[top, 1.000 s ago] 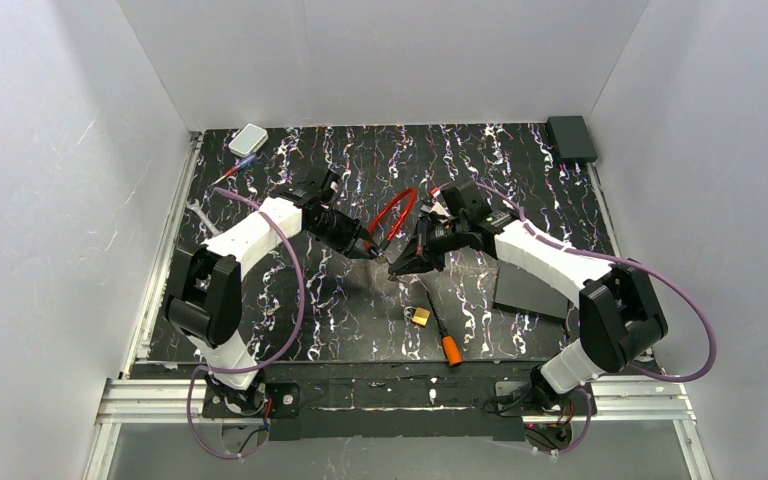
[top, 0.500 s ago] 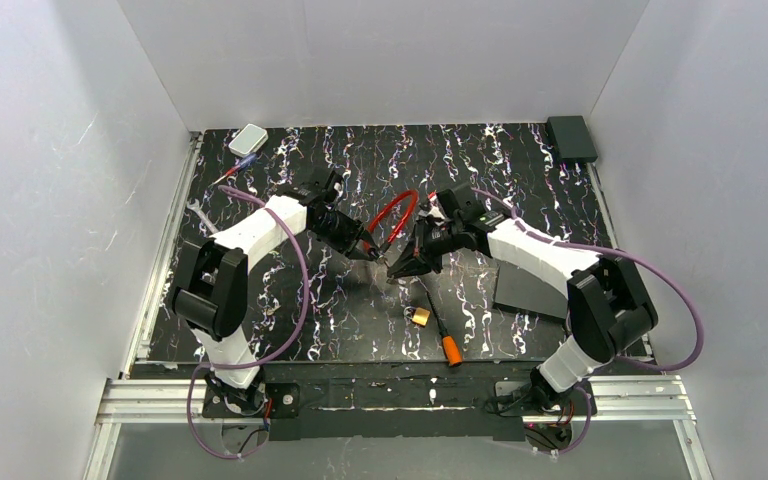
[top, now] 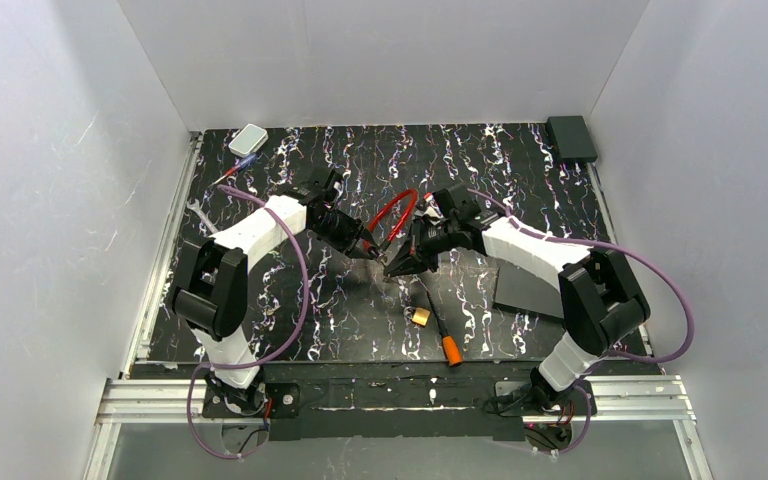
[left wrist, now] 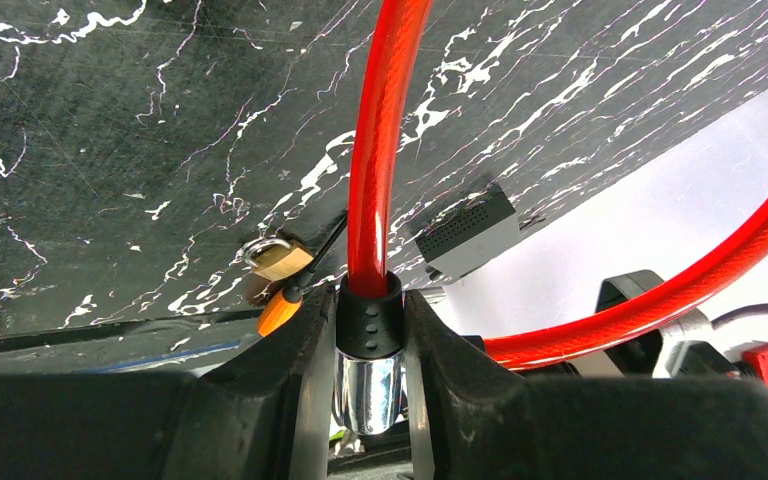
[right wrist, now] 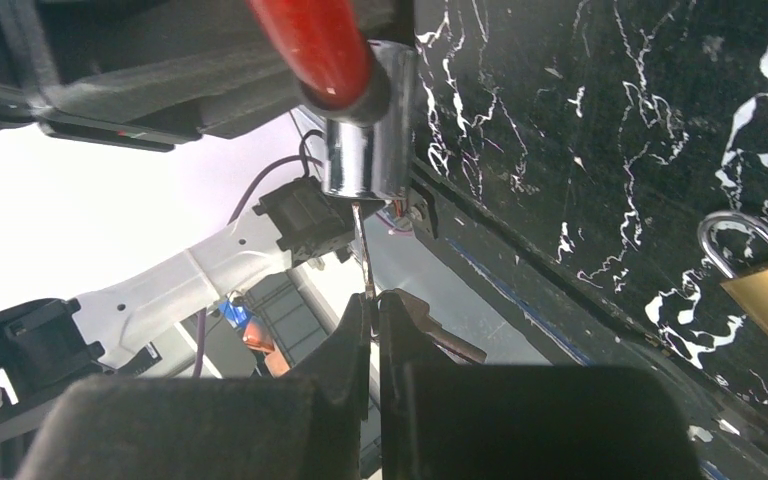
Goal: Unlock with the key
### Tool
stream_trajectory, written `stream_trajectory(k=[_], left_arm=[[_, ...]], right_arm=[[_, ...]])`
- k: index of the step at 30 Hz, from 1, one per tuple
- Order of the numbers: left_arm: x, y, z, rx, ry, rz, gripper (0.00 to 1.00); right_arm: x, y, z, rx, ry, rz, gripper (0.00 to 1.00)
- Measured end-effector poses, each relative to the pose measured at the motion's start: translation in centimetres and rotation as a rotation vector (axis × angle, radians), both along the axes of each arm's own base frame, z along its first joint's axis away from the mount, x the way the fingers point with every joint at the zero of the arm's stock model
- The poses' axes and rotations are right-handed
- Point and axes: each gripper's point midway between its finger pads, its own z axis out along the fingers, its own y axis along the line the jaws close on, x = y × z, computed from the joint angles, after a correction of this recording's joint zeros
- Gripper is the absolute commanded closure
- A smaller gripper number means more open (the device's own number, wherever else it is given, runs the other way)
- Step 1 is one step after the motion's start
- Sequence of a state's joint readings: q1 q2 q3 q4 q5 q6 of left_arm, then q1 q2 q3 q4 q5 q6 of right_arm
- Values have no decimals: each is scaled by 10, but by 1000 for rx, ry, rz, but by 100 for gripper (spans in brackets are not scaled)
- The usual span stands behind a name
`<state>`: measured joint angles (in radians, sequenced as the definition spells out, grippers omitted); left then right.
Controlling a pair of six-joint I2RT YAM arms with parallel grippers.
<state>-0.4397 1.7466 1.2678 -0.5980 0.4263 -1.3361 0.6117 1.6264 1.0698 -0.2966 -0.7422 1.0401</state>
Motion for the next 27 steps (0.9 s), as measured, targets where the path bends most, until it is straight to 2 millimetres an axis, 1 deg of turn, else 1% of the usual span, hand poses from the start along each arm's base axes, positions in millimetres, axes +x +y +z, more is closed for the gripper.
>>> stream_trajectory(k=[8, 27], left_arm=[[0, 0, 0, 0, 0, 0, 100], [0, 0, 0, 0, 0, 0, 100]], right_arm=[[8, 6, 10, 29, -36, -1, 99], [3, 2, 5, 4, -25, 14, 99]])
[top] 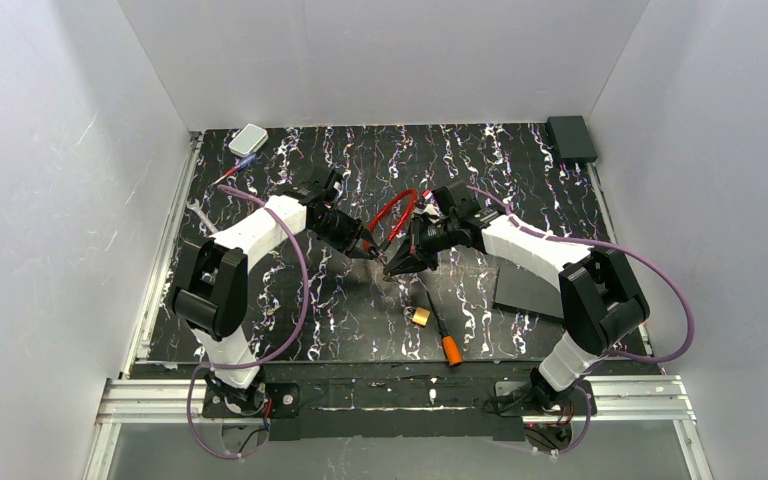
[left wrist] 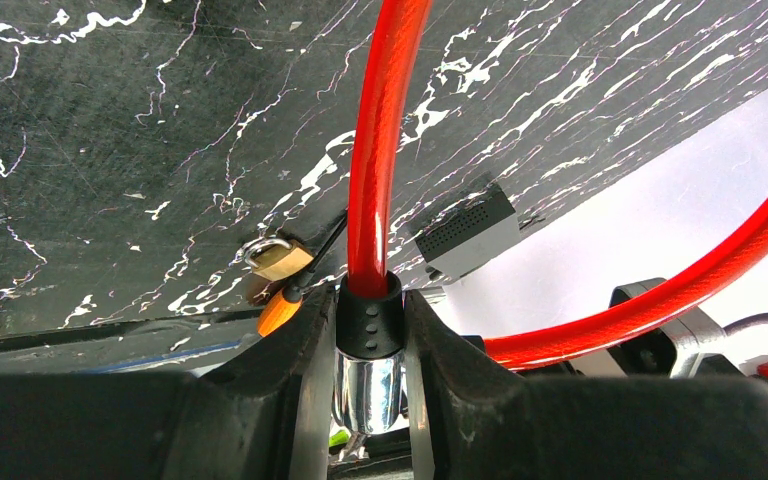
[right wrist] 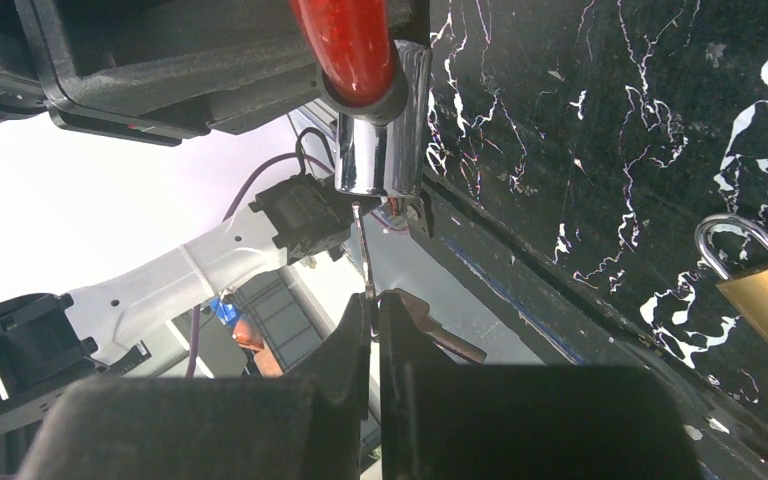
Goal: Unlock with the key
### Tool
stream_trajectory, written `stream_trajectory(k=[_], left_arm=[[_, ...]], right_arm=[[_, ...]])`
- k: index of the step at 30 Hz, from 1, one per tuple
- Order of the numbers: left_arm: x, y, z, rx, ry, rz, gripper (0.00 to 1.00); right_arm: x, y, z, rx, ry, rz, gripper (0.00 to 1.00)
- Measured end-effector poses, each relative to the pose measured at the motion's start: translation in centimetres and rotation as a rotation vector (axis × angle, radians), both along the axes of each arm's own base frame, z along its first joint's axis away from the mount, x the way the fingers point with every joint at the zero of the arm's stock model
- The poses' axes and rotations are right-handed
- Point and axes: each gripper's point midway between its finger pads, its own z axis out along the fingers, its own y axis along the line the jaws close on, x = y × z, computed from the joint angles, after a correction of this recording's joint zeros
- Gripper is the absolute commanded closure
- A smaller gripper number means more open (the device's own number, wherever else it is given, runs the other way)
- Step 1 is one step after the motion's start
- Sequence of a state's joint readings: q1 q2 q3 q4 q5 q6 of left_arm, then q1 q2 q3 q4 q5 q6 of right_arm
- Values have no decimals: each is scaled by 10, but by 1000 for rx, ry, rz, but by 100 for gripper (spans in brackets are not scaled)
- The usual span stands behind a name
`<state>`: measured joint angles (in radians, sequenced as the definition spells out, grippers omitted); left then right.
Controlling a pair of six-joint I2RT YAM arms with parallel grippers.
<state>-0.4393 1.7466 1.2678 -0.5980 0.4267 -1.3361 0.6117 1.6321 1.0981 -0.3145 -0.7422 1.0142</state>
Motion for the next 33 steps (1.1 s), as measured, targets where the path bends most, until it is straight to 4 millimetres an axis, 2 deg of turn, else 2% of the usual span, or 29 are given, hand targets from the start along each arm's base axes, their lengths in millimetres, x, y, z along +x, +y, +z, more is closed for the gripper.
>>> stream_trajectory(k=[33], left_arm=[[4, -2, 1, -9, -18, 2, 100]], right_arm=[[8, -2, -1, 1, 3, -17, 99]])
